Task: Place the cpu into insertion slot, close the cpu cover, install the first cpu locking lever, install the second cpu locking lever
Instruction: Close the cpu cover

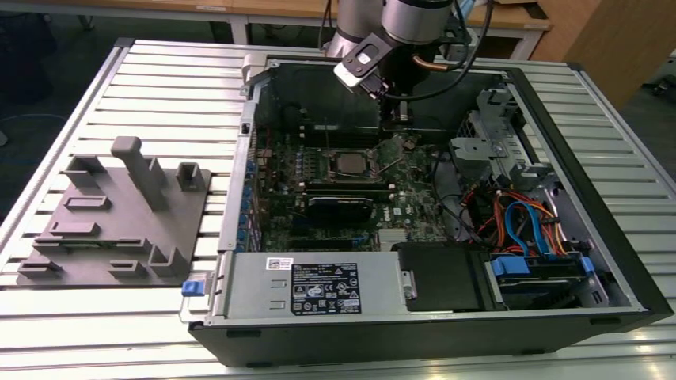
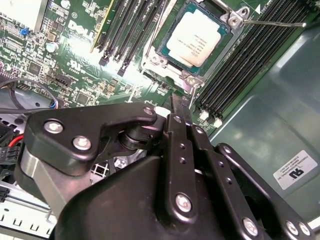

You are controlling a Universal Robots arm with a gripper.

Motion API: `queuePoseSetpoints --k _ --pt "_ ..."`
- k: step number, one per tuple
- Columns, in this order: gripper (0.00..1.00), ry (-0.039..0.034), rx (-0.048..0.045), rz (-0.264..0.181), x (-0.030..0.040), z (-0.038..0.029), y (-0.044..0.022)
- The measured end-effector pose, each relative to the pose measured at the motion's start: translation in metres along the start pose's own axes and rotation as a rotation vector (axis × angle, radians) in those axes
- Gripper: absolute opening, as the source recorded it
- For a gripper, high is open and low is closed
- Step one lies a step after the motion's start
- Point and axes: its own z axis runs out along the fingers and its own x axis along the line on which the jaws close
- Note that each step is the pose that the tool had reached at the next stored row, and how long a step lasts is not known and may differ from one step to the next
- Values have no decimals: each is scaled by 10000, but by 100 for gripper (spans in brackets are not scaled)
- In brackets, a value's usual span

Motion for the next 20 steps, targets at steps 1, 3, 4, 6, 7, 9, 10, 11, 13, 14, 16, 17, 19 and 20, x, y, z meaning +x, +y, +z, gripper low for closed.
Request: queuePoseSetpoints --k 1,3,4,6,7,9,10,11,13,14,16,17,19,20 --pt "10 -1 0 0 0 0 12" --pt "10 -1 0 0 0 0 14" --pt "10 -1 0 -1 0 0 16" --pt "10 0 -1 0 0 0 20" --pt "10 -1 0 -1 0 0 23" --pt "10 -1 -1 0 -1 0 29" --pt "10 -1 0 0 -1 0 33" --pt "10 0 0 0 -1 0 37" --pt "10 -1 0 0 -1 0 42" --pt "10 0 0 0 -1 0 45" --pt "10 -1 0 0 -1 0 47" --pt "10 -1 0 1 -1 0 47" --pt "10 0 0 0 -1 0 48" --pt "10 0 0 0 -1 0 48"
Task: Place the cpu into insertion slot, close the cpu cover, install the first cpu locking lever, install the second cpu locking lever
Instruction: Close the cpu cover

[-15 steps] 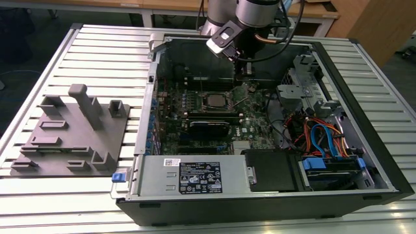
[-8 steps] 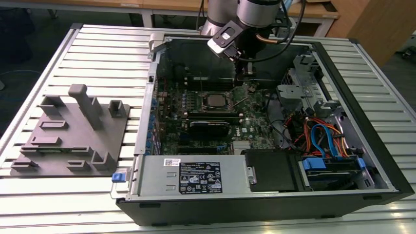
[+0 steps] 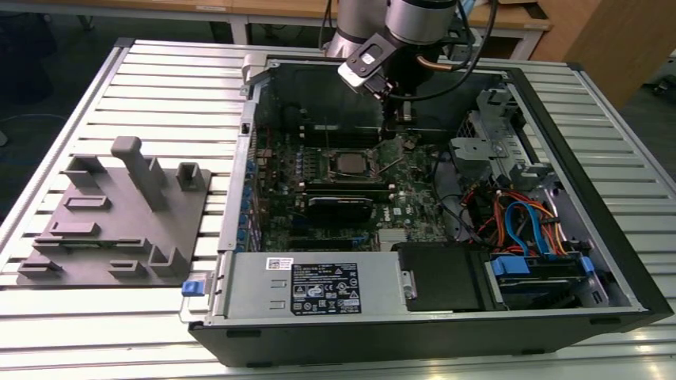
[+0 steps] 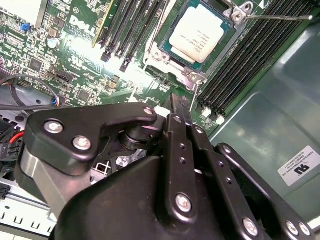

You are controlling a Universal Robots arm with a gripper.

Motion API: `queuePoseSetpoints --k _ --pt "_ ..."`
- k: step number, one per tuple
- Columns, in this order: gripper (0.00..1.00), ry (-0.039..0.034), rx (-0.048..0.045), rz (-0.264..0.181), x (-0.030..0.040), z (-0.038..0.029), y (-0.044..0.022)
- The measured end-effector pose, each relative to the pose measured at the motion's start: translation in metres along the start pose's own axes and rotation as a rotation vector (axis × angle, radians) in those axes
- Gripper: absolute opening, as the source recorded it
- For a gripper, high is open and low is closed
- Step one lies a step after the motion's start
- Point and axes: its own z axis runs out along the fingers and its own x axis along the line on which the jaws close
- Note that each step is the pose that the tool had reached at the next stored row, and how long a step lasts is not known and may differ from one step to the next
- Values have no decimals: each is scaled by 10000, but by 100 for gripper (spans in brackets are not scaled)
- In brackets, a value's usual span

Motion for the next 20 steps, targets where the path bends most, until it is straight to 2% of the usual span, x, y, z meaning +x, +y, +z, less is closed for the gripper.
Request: queuePoseSetpoints --k 4,9,20 --pt "10 -2 1 -2 0 0 8" --pt "10 -1 1 0 -1 4 56" --pt "10 -1 12 0 -5 16 241"
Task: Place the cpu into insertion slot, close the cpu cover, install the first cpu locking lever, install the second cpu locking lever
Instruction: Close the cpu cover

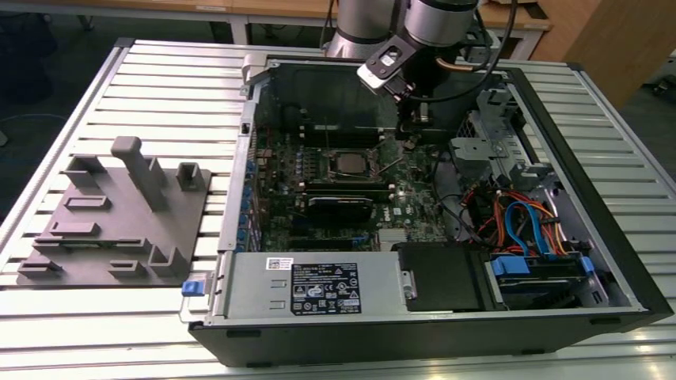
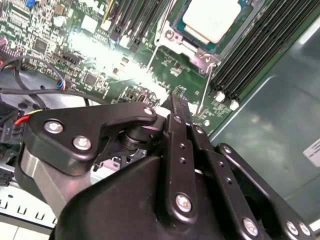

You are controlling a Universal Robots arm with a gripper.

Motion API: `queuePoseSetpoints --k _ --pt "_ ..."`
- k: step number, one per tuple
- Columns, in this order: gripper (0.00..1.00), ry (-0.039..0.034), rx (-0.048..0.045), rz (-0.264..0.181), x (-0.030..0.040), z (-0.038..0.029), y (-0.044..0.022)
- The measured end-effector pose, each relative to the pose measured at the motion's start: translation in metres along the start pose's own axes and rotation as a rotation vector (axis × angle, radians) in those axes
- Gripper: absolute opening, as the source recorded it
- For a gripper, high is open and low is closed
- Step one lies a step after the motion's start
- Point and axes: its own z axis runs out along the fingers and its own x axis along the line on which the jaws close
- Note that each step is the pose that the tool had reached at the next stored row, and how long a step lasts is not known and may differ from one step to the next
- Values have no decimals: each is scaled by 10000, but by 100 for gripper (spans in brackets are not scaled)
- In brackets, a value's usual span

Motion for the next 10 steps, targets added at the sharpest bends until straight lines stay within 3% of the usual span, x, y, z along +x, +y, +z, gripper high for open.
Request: queuePoseSetpoints --k 10 --pt "10 1 39 0 -4 71 168"
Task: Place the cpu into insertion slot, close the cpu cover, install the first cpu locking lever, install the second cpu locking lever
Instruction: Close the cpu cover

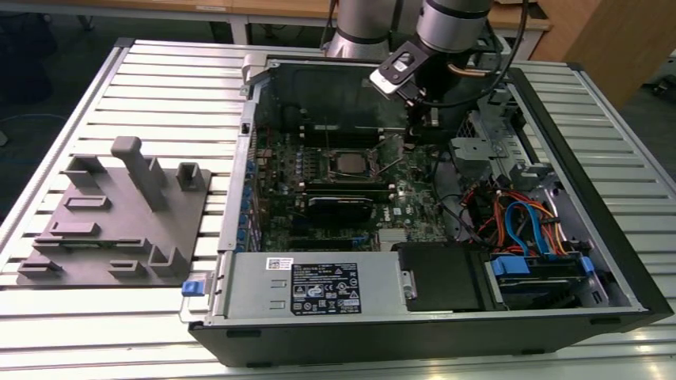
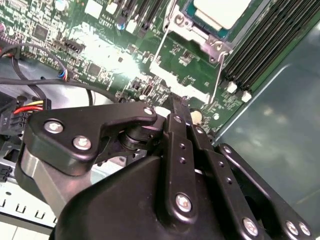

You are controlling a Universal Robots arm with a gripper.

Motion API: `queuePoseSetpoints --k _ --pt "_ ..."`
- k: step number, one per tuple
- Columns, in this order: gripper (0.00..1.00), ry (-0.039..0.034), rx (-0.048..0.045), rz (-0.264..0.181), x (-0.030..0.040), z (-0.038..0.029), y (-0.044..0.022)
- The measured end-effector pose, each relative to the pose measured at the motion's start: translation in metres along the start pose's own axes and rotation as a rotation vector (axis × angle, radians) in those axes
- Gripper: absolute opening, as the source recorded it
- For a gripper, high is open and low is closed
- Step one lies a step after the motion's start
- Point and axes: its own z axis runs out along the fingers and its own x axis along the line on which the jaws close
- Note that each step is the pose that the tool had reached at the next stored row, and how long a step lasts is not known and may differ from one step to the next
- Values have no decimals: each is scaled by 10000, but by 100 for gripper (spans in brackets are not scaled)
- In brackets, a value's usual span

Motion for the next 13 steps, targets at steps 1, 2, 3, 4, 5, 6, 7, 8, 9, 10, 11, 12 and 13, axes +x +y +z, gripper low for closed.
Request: queuePoseSetpoints --k 1,2,3,4,5,6,7,8,9,10,11,12,13 --pt "10 0 2 0 -1 8 13" --pt "10 1 4 0 -1 15 27" --pt "10 1 7 0 -1 22 41" --pt "10 1 10 0 -1 30 51" --pt "10 0 10 -1 -2 40 54" --pt "10 1 10 0 -2 54 55" --pt "10 0 11 0 -2 68 55" --pt "10 1 11 1 -2 82 55" --pt "10 1 10 2 -2 92 52" --pt "10 0 11 1 -1 96 41" --pt "10 -2 11 0 0 97 20" --pt "10 0 11 0 0 98 0" --pt "10 2 11 0 0 98 -17"
